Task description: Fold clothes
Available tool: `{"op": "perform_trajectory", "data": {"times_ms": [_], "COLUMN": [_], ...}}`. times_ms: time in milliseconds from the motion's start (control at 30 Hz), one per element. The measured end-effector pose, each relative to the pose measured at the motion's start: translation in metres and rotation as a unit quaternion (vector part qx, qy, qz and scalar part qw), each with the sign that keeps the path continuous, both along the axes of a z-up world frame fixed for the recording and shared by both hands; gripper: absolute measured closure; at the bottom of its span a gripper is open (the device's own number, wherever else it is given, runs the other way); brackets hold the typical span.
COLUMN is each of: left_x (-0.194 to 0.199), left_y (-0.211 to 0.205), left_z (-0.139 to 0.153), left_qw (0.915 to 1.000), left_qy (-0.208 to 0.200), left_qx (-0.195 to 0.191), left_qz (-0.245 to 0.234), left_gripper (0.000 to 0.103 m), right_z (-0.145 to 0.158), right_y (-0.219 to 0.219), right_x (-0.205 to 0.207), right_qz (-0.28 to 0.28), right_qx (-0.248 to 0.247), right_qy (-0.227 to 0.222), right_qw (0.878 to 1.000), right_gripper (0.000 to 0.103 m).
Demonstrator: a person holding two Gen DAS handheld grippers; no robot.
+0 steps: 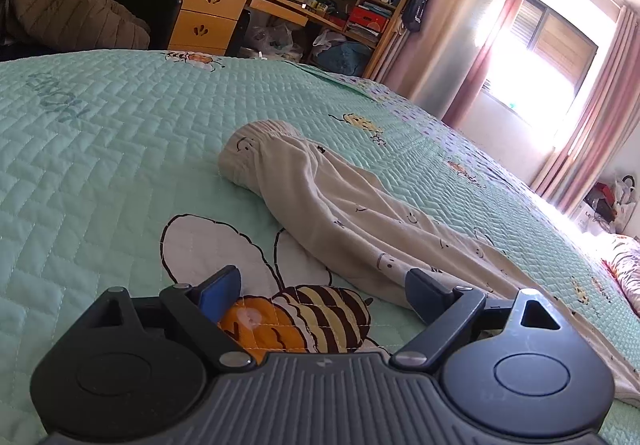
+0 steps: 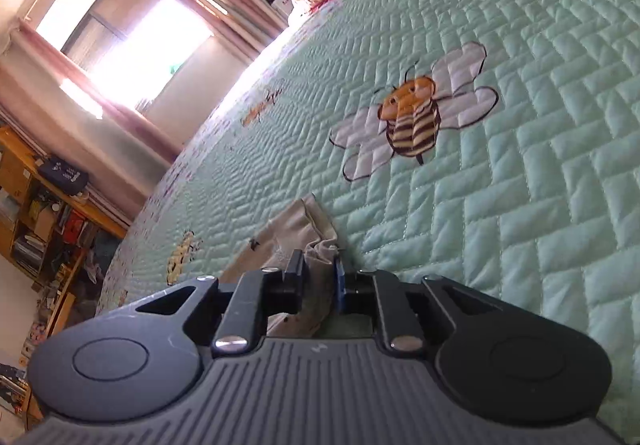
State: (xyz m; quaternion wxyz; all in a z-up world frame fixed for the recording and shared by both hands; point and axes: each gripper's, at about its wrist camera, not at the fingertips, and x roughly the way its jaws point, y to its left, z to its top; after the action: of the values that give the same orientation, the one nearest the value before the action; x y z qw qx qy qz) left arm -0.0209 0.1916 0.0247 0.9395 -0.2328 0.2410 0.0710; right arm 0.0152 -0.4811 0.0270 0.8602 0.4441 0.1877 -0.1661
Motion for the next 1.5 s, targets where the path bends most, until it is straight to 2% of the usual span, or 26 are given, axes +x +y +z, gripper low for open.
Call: {"op": "perform_trajectory", "data": {"times_ms": [67, 133, 200, 267, 400, 467, 533, 600, 667, 700, 733, 800, 867, 900, 1000, 1100, 1233, 1400, 1500], "left_x": [-0.003, -0.007, -0.011, -0.016, -0.027, -0.033, -0.041, -0.049, -0.054, -0.057, -0.06, -0.064, -0.068, -0.07, -0.076, -0.079, -0.085, -0.088, -0.095], "left_y": [0.0, -0.003, -0.005, -0.014, -0.039, -0.057, -0.075, -0.094, -0.105, -0.111, -0.115, -0.124, -0.133, -0.137, -0.147, -0.155, -0.168, -0.187, -0.193], "left_z": [0.002, 0.004, 0.006, 0.009, 0.02, 0.028, 0.033, 0.039, 0.04, 0.04, 0.04, 0.039, 0.038, 0.037, 0.039, 0.045, 0.057, 0.052, 0.056], "left_qw": [1.0, 0.9999, 0.9998, 0.9996, 0.9984, 0.9966, 0.994, 0.9904, 0.9884, 0.9875, 0.9868, 0.9853, 0.9829, 0.9815, 0.9778, 0.9763, 0.9747, 0.9696, 0.966], "left_qy": [-0.002, -0.004, -0.006, -0.008, -0.009, -0.01, -0.012, -0.015, -0.01, -0.007, -0.005, 0.002, 0.014, 0.019, 0.026, 0.029, 0.014, 0.026, 0.013], "left_qx": [-0.006, -0.009, -0.012, -0.014, -0.012, -0.001, 0.014, 0.029, 0.027, 0.024, 0.023, 0.022, 0.022, 0.024, 0.045, 0.053, 0.057, 0.054, 0.056], "left_qz": [-0.003, -0.008, -0.013, -0.023, -0.055, -0.082, -0.108, -0.134, -0.149, -0.156, -0.16, -0.169, -0.182, -0.189, -0.203, -0.208, -0.216, -0.237, -0.252], "left_gripper": [0.013, 0.013, 0.013, 0.013, 0.013, 0.013, 0.013, 0.013, 0.013, 0.013, 0.013, 0.013, 0.013, 0.013, 0.013, 0.013, 0.012, 0.011, 0.011], "right_z": [0.006, 0.016, 0.02, 0.013, 0.0, -0.003, -0.007, -0.006, 0.007, 0.013, 0.02, 0.027, 0.027, 0.025, 0.016, 0.016, 0.016, 0.018, 0.018], "right_y": [-0.002, 0.005, 0.015, 0.021, 0.04, 0.051, 0.061, 0.073, 0.095, 0.108, 0.126, 0.16, 0.181, 0.188, 0.193, 0.189, 0.196, 0.2, 0.2], "right_x": [-0.007, -0.022, -0.043, -0.066, -0.09, -0.095, -0.09, -0.08, -0.077, -0.076, -0.078, -0.076, -0.064, -0.059, -0.054, -0.044, -0.051, -0.049, -0.048], "right_qz": [-0.001, -0.008, 0.007, 0.05, 0.089, 0.126, 0.175, 0.213, 0.208, 0.206, 0.207, 0.203, 0.2, 0.2, 0.213, 0.225, 0.224, 0.226, 0.226], "right_qx": [-0.005, -0.031, -0.053, -0.032, 0.034, 0.086, 0.125, 0.097, -0.001, -0.054, -0.123, -0.242, -0.314, -0.34, -0.367, -0.359, -0.361, -0.356, -0.357], "right_qy": [-0.011, -0.018, -0.025, -0.044, -0.091, -0.139, -0.162, -0.148, -0.098, -0.073, -0.045, 0.006, 0.06, 0.083, 0.116, 0.125, 0.117, 0.119, 0.12], "right_qw": [1.0, 0.999, 0.998, 0.997, 0.991, 0.979, 0.963, 0.961, 0.973, 0.974, 0.97, 0.949, 0.926, 0.915, 0.898, 0.897, 0.898, 0.899, 0.898], "right_gripper": [0.074, 0.048, 0.037, 0.037, 0.037, 0.035, 0.027, 0.022, 0.025, 0.024, 0.023, 0.021, 0.018, 0.013, 0.002, 0.0, 0.0, 0.0, 0.0]}}
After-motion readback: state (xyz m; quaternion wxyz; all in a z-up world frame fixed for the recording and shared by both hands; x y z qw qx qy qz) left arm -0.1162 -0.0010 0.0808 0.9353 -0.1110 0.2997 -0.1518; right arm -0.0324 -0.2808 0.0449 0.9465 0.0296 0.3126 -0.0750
